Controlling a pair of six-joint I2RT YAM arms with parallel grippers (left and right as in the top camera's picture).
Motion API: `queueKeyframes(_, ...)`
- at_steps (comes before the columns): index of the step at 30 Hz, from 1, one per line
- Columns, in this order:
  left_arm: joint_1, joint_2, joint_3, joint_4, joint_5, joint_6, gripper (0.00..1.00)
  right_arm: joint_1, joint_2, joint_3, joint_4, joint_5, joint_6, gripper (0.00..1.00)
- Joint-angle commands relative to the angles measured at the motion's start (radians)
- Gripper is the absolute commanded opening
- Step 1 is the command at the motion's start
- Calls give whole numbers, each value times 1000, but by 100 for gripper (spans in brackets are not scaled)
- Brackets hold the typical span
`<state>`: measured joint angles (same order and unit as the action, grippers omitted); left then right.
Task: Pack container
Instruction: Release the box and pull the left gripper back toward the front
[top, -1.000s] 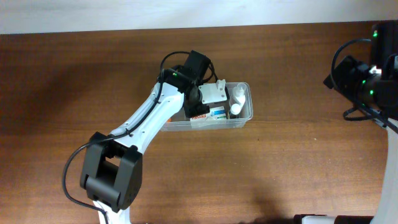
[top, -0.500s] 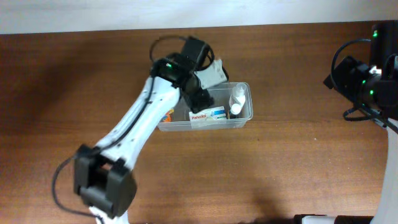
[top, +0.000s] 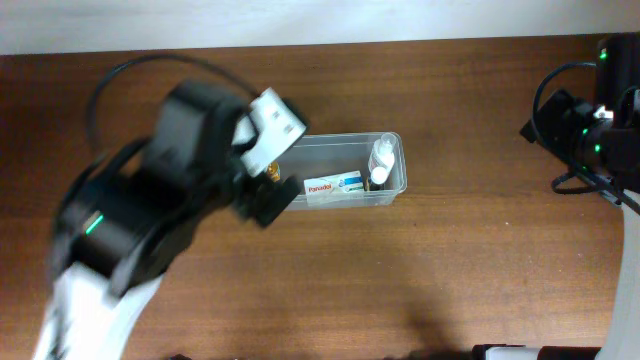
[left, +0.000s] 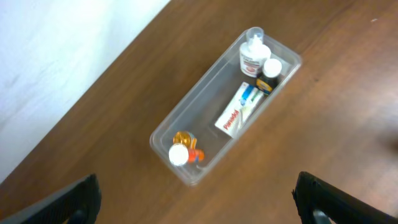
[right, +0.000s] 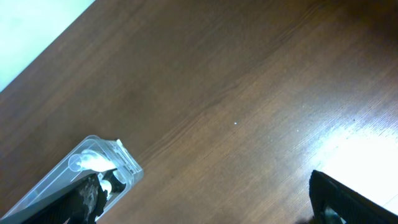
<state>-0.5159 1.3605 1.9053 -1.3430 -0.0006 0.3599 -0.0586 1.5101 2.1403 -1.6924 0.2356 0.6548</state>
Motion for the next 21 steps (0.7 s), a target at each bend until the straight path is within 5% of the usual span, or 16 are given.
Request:
queueKeyframes(1, 6, -84, 8, -56, -3, -34, 99, -8, 3, 10, -6, 12, 3, 98)
queueKeyframes(12, 6, -264, 8, -340, 72, -38, 99, -8, 3, 10, -6, 12, 3, 98)
queueKeyframes(21, 51, -436, -197, -274, 177, -90, 99, -8, 3, 10, -6, 12, 3, 99)
